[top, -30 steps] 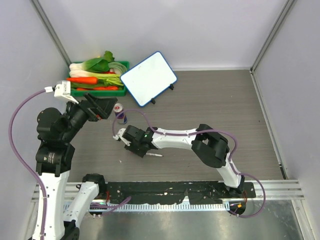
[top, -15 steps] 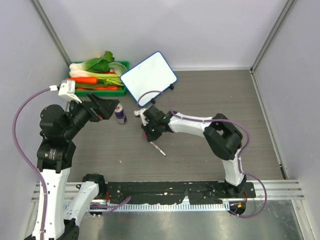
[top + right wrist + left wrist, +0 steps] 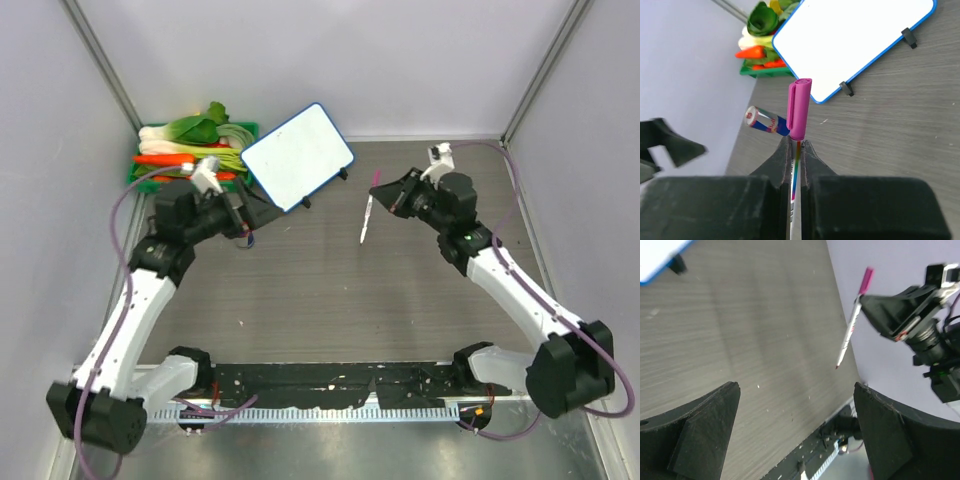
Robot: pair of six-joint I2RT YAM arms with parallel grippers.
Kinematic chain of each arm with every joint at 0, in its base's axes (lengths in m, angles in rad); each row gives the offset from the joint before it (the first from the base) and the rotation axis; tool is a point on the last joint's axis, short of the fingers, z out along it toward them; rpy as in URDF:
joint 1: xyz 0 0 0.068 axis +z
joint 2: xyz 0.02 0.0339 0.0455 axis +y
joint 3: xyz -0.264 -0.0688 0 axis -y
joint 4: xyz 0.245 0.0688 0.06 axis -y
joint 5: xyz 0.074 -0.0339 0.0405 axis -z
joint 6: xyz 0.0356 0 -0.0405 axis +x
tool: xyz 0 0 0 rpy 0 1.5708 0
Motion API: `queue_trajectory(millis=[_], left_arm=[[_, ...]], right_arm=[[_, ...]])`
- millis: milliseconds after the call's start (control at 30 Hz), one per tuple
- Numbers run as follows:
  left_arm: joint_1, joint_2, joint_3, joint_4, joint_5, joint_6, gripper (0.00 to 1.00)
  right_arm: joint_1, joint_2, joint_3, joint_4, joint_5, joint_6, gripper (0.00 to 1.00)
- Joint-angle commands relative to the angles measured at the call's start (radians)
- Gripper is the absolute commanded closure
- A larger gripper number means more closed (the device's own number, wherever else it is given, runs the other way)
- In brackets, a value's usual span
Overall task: Write a sentence on the whiteboard
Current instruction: Pick up the whiteboard marker at the center of the board.
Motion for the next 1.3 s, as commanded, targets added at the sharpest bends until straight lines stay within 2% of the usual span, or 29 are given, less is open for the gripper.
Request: queue_trajectory(millis=[0, 67, 133, 300, 433, 533, 767, 933, 1000, 1133, 1167, 1233, 1267], left_arm=[[-0.215, 0.158, 0.047, 0.23, -0.008, -0.055, 0.0], [-0.311, 0.271, 0.098, 0.286, 0.015, -0.062, 0.0], [-0.364, 0.389, 0.152, 0.348, 0.061, -0.078, 0.06], [-0.434, 0.552, 0.224, 0.519, 0.108, -0.107, 0.16], [-0.467, 0.631, 0.267, 0.599, 0.167, -0.137, 0.31], [-0.484, 0.658, 0.264, 0.641, 0.187, -0.157, 0.41], [-0.497, 0.658, 0.232, 0.652, 0.201, -0.165, 0.46], [-0.5, 0.657, 0.21, 0.649, 0.21, -0.164, 0.54], [-0.501, 0.664, 0.207, 0.644, 0.22, -0.159, 0.62], [-0.501, 0.678, 0.212, 0.639, 0.233, -0.159, 0.67], [-0.504, 0.681, 0.216, 0.638, 0.242, -0.159, 0.72], [-0.503, 0.684, 0.221, 0.635, 0.245, -0.161, 0.95], [-0.504, 0.684, 0.224, 0.629, 0.245, -0.159, 1.0]], right_arm=[[-0.046, -0.103, -0.085, 0.099, -0.002, 0.191, 0.99], [-0.055, -0.157, -0.1, 0.101, -0.002, 0.216, 0.99], [-0.065, -0.185, -0.109, 0.101, -0.002, 0.237, 0.98], [-0.097, -0.218, -0.115, 0.084, -0.018, 0.271, 0.99], [-0.118, -0.225, -0.114, 0.075, -0.033, 0.285, 0.99], [-0.132, -0.222, -0.112, 0.07, -0.038, 0.294, 0.99], [-0.147, -0.205, -0.114, 0.075, -0.042, 0.308, 0.99], [-0.154, -0.205, -0.12, 0.093, -0.042, 0.328, 0.99], [-0.157, -0.206, -0.118, 0.095, -0.035, 0.332, 0.99], [-0.163, -0.202, -0.111, 0.095, -0.032, 0.334, 0.98], [-0.164, -0.2, -0.106, 0.096, -0.032, 0.335, 0.99], [-0.163, -0.195, -0.103, 0.099, -0.035, 0.335, 0.99], [-0.166, -0.191, -0.102, 0.101, -0.044, 0.332, 0.99]])
